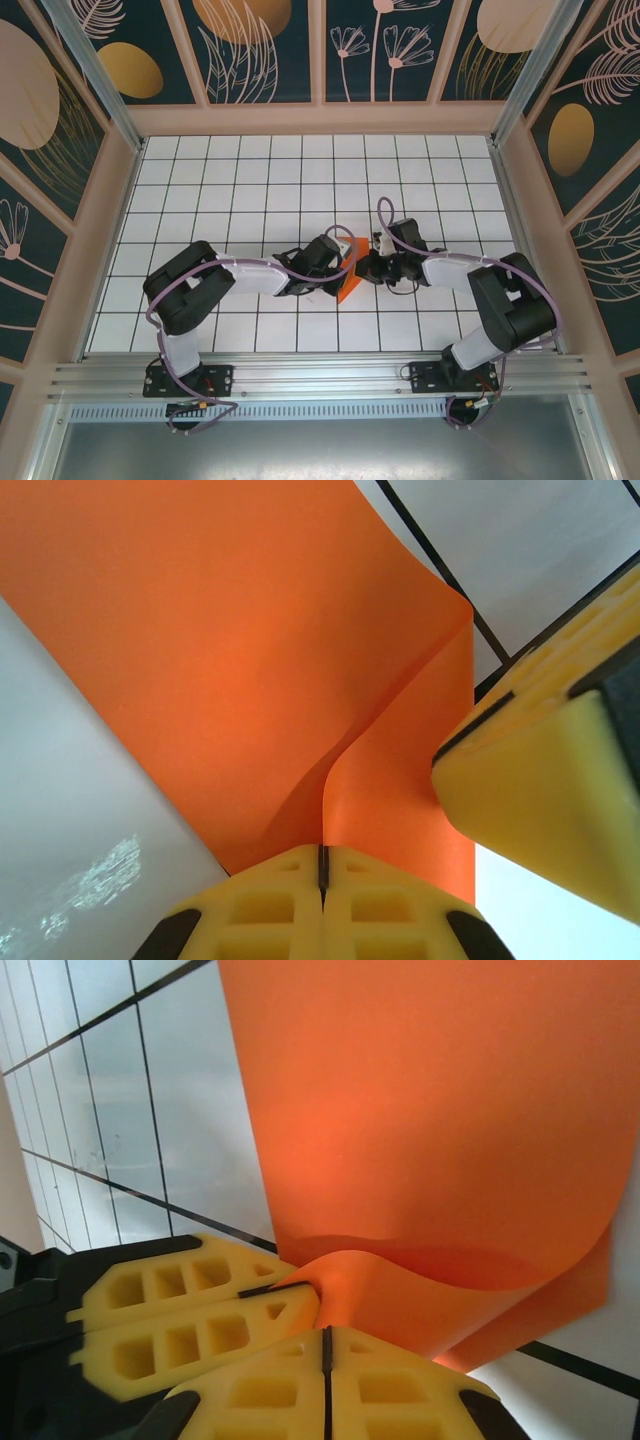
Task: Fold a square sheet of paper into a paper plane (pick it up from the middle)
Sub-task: Third fold the triangle at the center of the table.
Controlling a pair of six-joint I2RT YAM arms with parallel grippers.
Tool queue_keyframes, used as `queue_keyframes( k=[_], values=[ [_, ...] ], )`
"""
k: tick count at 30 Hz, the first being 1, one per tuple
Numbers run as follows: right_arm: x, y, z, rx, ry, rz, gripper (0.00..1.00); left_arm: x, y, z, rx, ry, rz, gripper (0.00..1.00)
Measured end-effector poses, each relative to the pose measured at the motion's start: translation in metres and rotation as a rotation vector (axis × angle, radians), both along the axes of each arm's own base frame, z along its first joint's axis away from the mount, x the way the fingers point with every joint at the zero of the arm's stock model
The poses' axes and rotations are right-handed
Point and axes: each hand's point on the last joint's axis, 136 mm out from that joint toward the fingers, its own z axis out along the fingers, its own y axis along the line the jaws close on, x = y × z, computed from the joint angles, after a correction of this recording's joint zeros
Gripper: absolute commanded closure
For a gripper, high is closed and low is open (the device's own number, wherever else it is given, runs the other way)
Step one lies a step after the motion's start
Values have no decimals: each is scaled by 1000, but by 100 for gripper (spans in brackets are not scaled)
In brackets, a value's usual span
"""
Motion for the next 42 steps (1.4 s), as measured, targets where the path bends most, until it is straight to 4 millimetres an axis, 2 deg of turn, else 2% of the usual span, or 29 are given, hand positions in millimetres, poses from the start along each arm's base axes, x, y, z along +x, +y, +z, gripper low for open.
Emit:
queue_keyframes(
  k=[21,27,30,33,38,42],
  values=[
    [-3,-10,-20,-77,22,-5,92,-1,0,0,2,-4,-14,94],
    [-1,-11,-9,-70,0,-12,92,0,-1,0,3,-5,-18,94],
    [7,-15,6,-44,-44,-37,91,0,-2,0,2,-4,-20,94],
    [17,-21,12,-27,-63,-69,91,0,-2,-1,2,-4,-20,94],
    [20,-24,8,-17,-52,-78,91,0,-2,0,1,-5,-20,95],
    [19,-28,-5,-39,-22,-86,92,0,-2,-1,2,-4,-20,95]
  ],
)
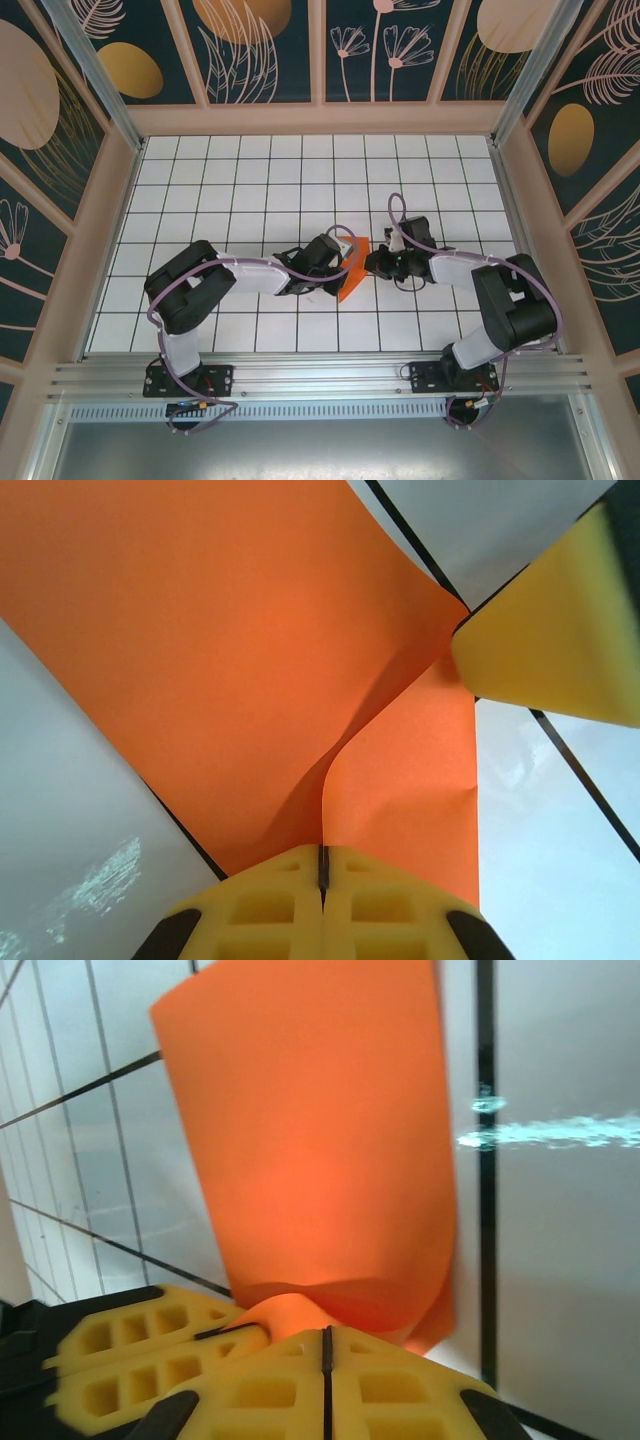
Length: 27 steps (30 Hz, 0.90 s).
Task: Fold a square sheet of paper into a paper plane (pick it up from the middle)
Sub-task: Third fold the triangle at the center of the table.
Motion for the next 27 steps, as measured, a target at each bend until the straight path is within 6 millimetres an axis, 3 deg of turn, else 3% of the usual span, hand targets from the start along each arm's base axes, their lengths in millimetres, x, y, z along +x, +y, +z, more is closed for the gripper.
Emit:
queue_keyframes(
  k=[4,8,17,20,27],
  values=[
    [-5,-8,-16,-28,37,-15,91,0,0,0,-1,0,0,95],
    [-3,-11,-15,-19,29,-12,90,0,-1,0,-2,2,-3,95],
    [4,-14,10,16,-30,-28,89,0,-1,0,-2,2,-3,95],
    [4,-12,10,25,-25,-21,89,0,-1,0,-3,2,-3,96],
    [1,-15,-15,-4,40,-28,90,0,-1,0,-3,2,-3,96]
  ],
)
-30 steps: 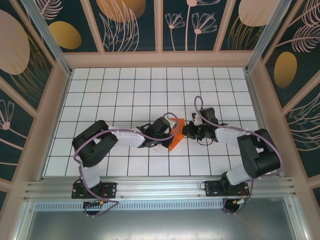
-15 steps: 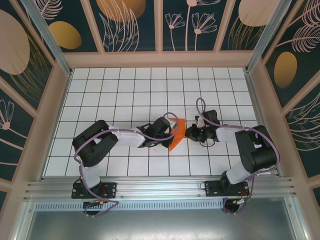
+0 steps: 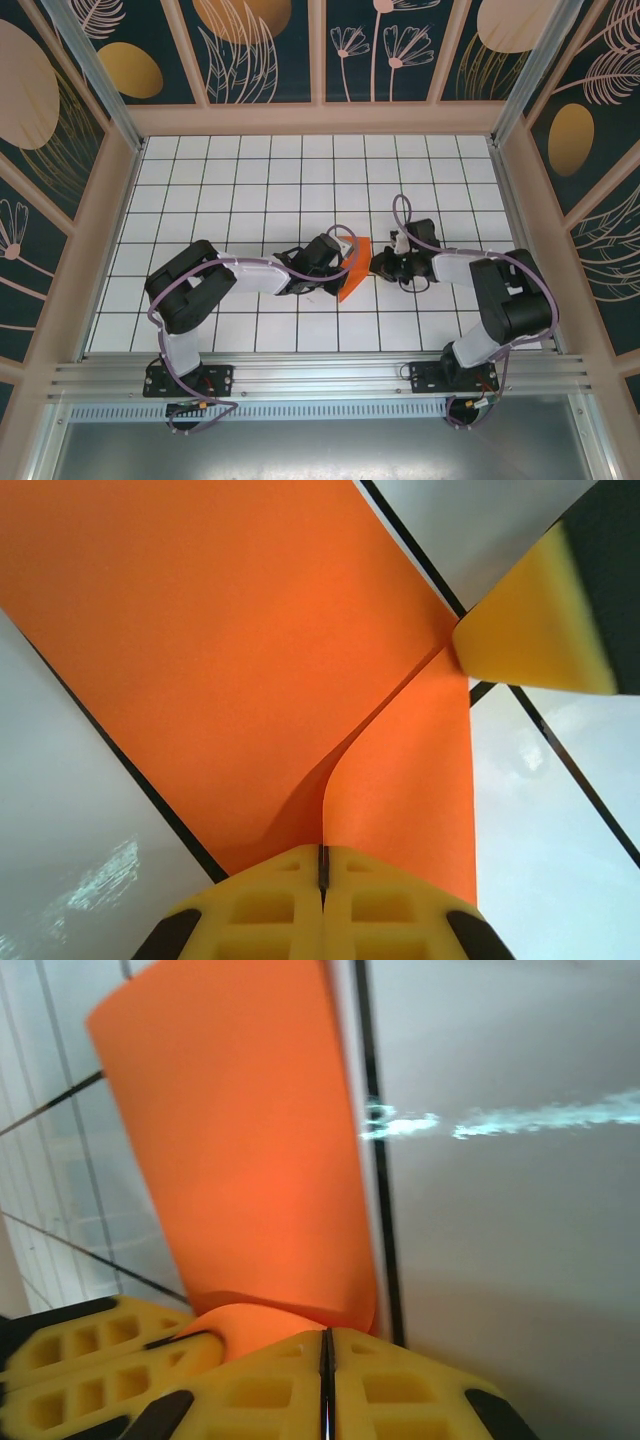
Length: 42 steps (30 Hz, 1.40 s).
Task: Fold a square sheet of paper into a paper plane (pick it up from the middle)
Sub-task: Third fold the triangle at the center of the table.
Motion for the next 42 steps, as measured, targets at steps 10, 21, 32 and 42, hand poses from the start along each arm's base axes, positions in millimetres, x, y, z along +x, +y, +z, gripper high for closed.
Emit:
queue_keyframes(
  k=[10,21,32,42],
  values=[
    [4,0,10,-6,-22,-6,90,0,0,0,0,0,1,96],
    [-9,26,22,78,-28,23,90,0,0,0,1,-1,1,96],
    [-16,26,0,67,25,24,89,1,1,0,4,-5,6,96],
    [-26,32,17,101,-15,37,89,1,1,0,4,-5,7,96]
  ],
)
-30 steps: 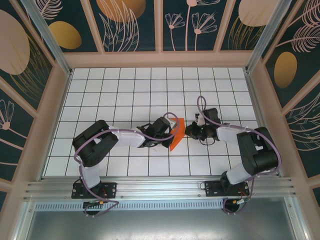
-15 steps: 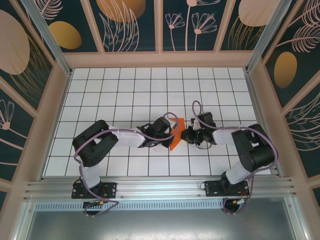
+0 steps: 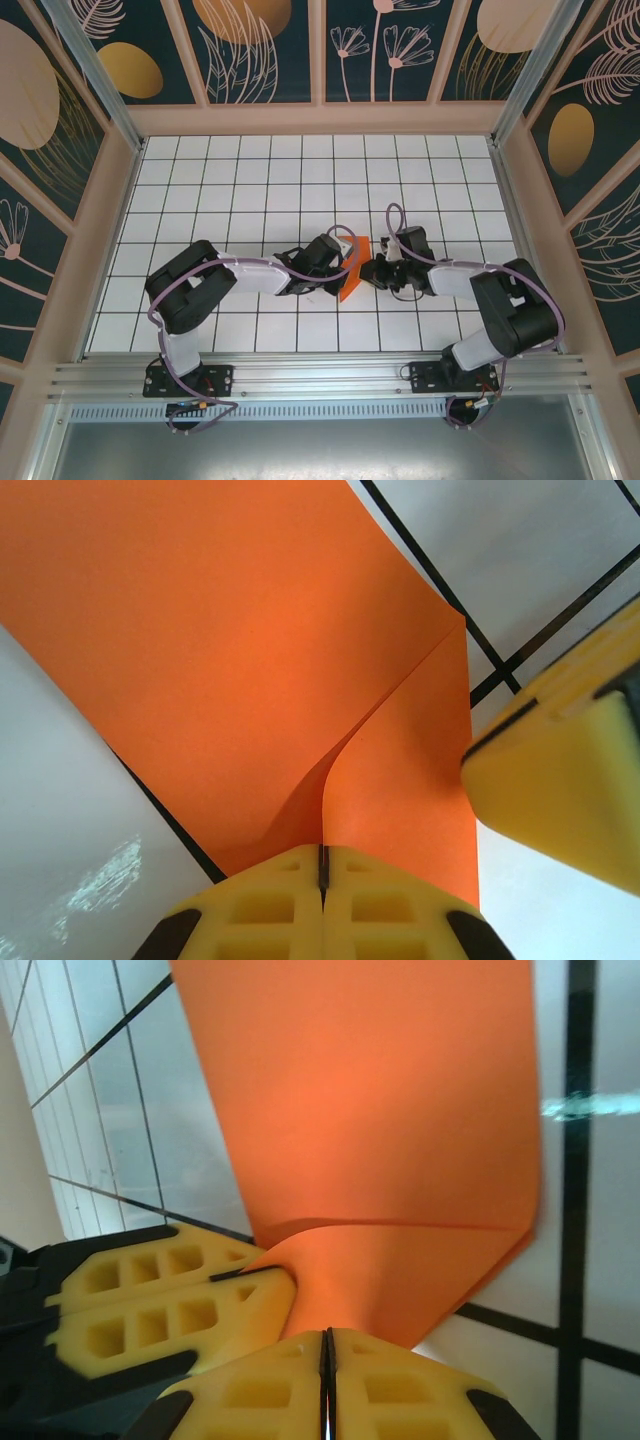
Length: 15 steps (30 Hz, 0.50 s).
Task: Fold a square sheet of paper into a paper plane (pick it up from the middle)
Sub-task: Third fold the triangle at the center of the table.
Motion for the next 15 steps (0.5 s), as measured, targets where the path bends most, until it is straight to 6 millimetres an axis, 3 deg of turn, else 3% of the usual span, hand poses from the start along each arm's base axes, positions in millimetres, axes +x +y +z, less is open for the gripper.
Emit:
queue_keyframes(
  k=[15],
  values=[
    [-9,8,-14,32,45,-18,89,0,0,-1,-8,-6,1,96]
  ],
)
